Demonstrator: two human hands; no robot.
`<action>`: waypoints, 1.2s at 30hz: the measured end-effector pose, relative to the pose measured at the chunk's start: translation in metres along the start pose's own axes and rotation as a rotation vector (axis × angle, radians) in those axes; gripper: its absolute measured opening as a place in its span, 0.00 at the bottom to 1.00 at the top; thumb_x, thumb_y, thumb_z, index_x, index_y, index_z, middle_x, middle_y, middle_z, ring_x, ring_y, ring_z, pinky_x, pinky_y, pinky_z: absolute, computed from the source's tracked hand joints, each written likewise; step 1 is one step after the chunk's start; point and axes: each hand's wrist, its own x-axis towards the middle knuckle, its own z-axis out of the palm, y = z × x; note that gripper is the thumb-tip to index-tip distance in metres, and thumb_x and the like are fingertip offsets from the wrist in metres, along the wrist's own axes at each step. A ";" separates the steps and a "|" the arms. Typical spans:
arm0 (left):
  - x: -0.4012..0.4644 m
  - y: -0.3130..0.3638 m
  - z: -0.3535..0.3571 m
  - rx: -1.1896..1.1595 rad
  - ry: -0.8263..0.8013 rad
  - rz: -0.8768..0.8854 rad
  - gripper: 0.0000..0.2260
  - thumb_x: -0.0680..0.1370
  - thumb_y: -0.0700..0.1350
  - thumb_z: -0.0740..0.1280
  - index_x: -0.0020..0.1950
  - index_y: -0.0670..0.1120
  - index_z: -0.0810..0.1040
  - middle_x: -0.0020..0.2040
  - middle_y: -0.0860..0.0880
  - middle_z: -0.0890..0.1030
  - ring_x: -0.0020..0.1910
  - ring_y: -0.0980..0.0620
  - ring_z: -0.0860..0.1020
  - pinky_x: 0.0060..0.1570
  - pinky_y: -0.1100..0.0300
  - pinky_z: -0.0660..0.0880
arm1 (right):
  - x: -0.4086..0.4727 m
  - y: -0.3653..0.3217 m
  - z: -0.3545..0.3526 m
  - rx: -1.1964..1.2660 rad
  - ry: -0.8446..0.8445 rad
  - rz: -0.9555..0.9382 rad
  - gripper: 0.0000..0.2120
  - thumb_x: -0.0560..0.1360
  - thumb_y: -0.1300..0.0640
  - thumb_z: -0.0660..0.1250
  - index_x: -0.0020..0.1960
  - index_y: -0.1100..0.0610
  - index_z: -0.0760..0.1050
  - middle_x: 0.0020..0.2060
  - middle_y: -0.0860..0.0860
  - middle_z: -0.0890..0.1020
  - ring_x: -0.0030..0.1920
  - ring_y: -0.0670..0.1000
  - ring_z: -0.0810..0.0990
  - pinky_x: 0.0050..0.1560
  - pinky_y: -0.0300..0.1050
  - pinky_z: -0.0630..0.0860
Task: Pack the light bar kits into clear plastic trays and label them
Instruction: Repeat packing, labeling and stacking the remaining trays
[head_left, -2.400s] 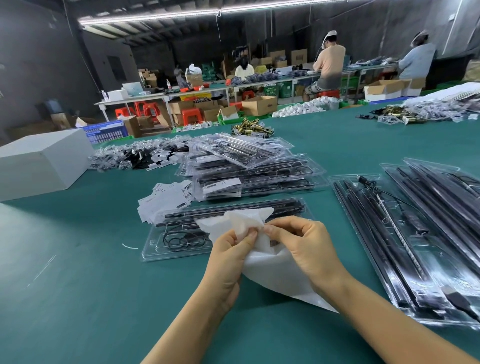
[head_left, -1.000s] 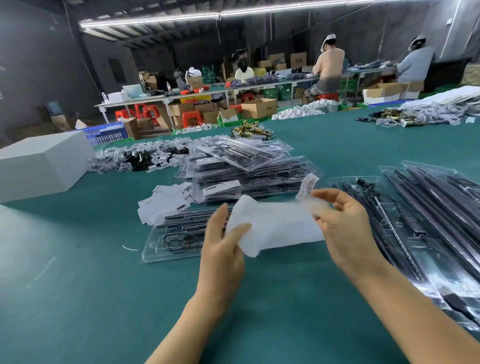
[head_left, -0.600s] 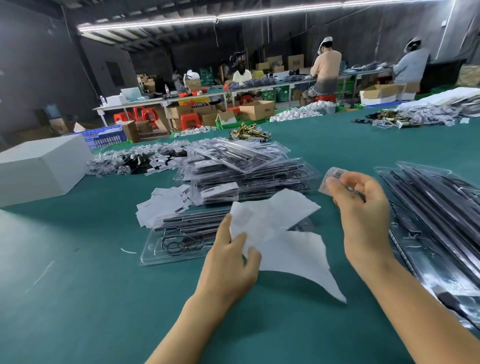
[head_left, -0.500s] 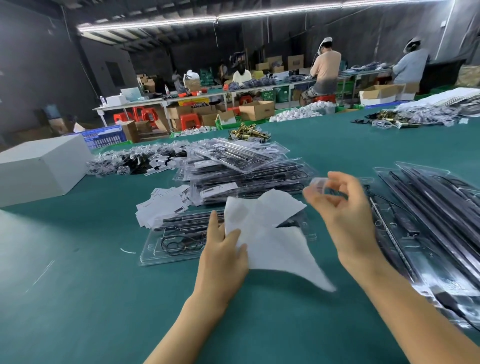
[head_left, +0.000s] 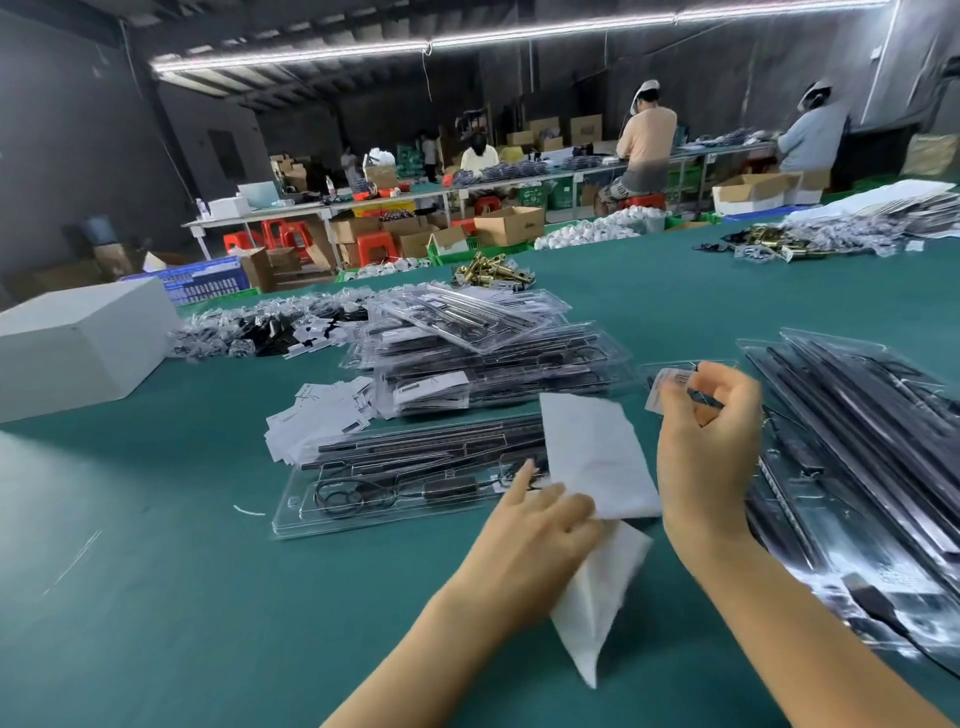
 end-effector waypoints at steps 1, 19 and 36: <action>0.005 0.004 0.000 -0.023 -0.072 0.009 0.20 0.70 0.33 0.64 0.59 0.48 0.79 0.47 0.47 0.81 0.47 0.45 0.80 0.65 0.36 0.66 | 0.000 0.001 0.000 0.001 -0.005 0.006 0.10 0.77 0.55 0.65 0.56 0.50 0.69 0.56 0.52 0.75 0.40 0.35 0.75 0.35 0.24 0.68; 0.042 0.048 0.021 -0.622 -0.087 -0.039 0.12 0.79 0.43 0.58 0.59 0.41 0.75 0.63 0.40 0.76 0.65 0.43 0.67 0.70 0.53 0.57 | -0.008 -0.003 0.018 0.356 -0.505 0.576 0.08 0.80 0.56 0.63 0.45 0.57 0.76 0.35 0.51 0.81 0.34 0.47 0.79 0.35 0.40 0.77; 0.023 0.031 0.017 -0.863 0.012 -0.612 0.10 0.77 0.41 0.65 0.55 0.49 0.83 0.50 0.53 0.84 0.48 0.57 0.78 0.47 0.72 0.69 | 0.014 0.023 0.013 0.530 -0.156 0.970 0.11 0.79 0.54 0.57 0.43 0.59 0.72 0.39 0.56 0.76 0.38 0.52 0.72 0.38 0.43 0.70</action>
